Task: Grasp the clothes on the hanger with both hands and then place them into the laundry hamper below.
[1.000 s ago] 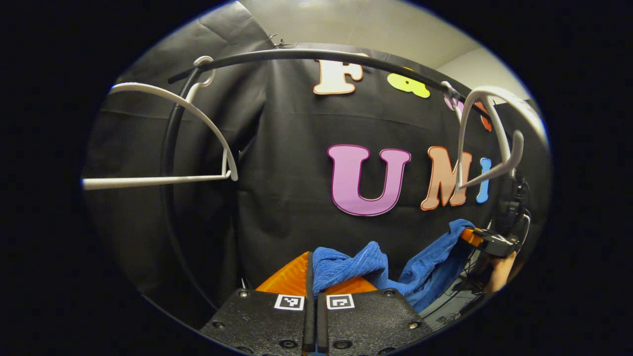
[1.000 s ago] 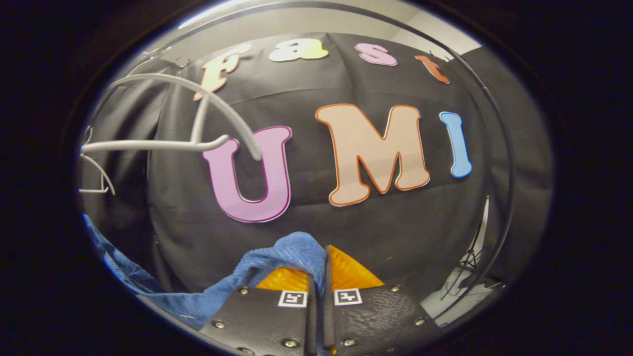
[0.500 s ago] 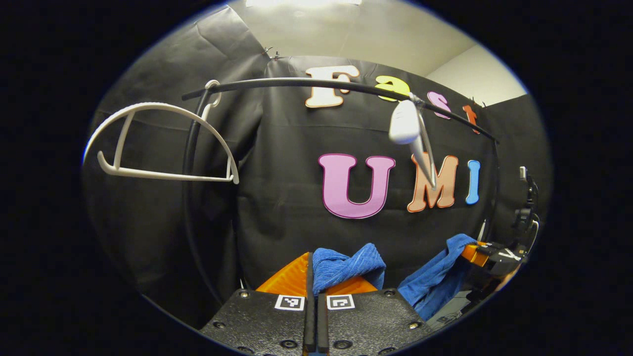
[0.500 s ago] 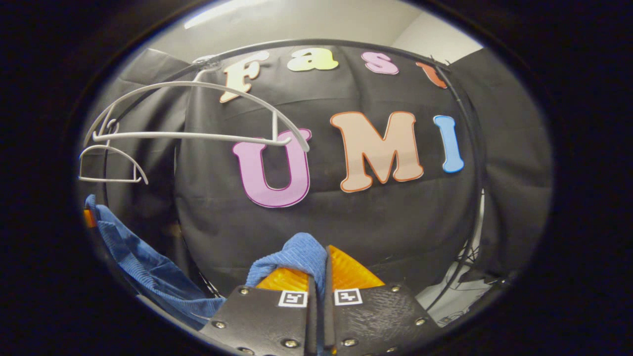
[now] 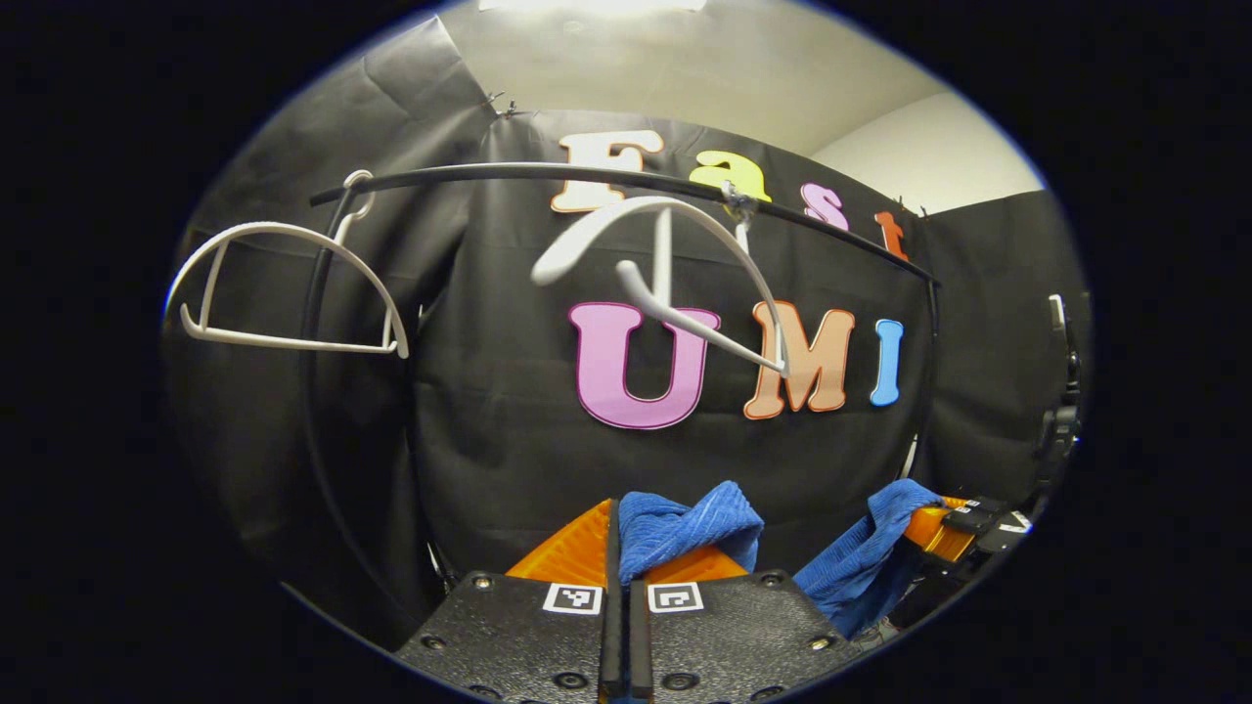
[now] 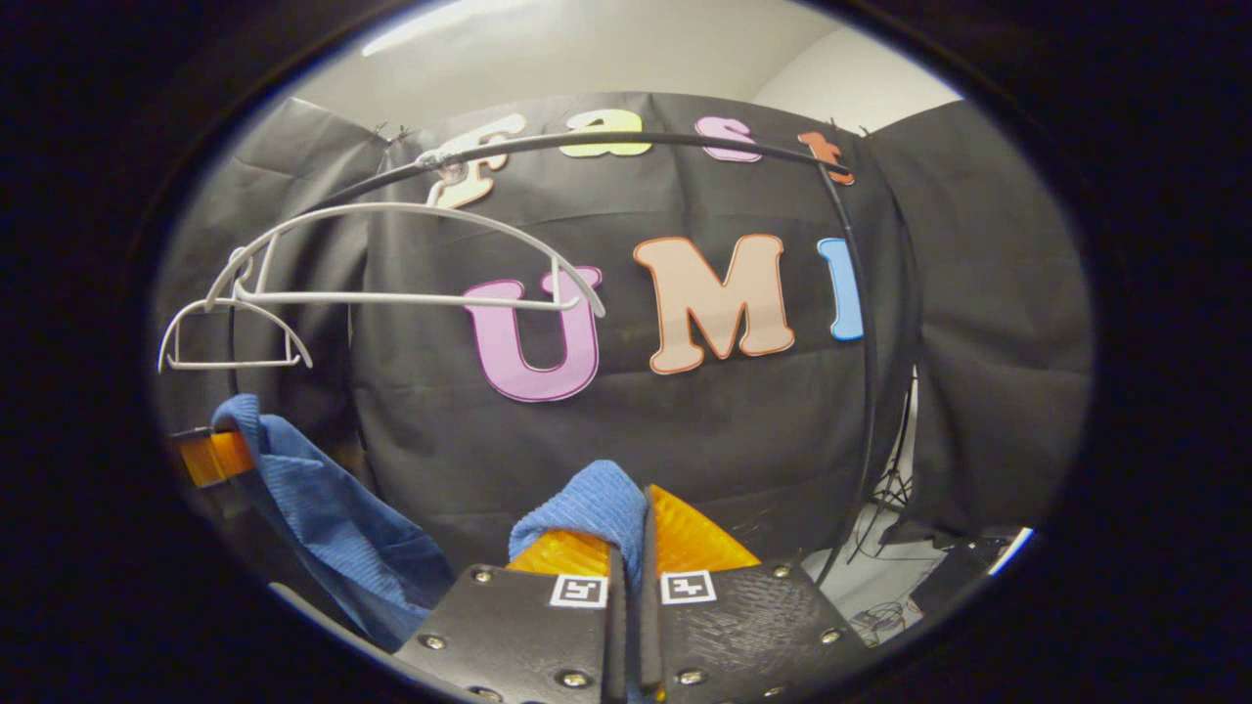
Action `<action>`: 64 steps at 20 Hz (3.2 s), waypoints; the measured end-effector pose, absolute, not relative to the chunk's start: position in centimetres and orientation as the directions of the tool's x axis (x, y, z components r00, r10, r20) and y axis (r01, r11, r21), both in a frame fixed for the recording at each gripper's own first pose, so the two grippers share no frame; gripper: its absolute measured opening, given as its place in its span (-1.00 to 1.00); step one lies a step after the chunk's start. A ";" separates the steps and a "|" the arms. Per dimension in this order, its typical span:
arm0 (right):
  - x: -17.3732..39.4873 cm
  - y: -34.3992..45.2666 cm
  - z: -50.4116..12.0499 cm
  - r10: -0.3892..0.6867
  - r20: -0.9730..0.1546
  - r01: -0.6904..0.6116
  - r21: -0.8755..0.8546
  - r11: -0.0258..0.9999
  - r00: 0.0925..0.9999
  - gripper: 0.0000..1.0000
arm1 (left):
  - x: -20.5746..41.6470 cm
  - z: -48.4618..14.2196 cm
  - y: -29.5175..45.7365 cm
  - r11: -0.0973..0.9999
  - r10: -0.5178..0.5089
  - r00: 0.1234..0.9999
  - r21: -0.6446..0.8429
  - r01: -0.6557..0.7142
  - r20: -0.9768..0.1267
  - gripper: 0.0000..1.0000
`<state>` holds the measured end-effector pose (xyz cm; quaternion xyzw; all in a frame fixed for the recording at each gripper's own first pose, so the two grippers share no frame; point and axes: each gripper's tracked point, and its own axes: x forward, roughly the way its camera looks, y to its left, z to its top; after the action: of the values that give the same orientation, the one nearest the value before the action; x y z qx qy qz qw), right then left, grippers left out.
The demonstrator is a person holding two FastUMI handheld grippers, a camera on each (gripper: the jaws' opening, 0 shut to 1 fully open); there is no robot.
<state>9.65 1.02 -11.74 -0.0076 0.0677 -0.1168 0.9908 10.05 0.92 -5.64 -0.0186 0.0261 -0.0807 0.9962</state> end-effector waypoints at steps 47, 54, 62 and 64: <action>14.9 0.9 -53.7 -0.166 -0.672 0.162 -0.069 0.984 0.722 -0.77 | 18.3 -49.9 -1.0 0.994 -0.102 0.748 -0.035 0.105 -0.655 -0.93; 12.9 -0.7 -59.8 -0.198 -0.775 0.179 -0.111 0.978 0.600 -0.83 | 16.4 -56.3 0.8 0.997 -0.071 0.632 -0.038 0.065 -0.772 -0.92; 12.8 -0.7 -61.1 -0.193 -0.794 0.174 -0.111 0.978 0.576 -0.13 | 13.8 -60.1 -0.9 0.989 -0.136 0.506 -0.086 0.121 -0.852 -0.51; 12.4 -1.1 -59.6 -0.219 -0.777 0.195 -0.126 0.973 0.590 0.40 | 13.8 -59.4 -0.8 0.990 -0.119 0.528 -0.064 0.122 -0.841 0.37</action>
<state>12.43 -1.14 -59.60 -0.0135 0.4375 -0.1160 0.8916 13.75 -0.80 -59.41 0.0013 0.4811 -0.0690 0.8740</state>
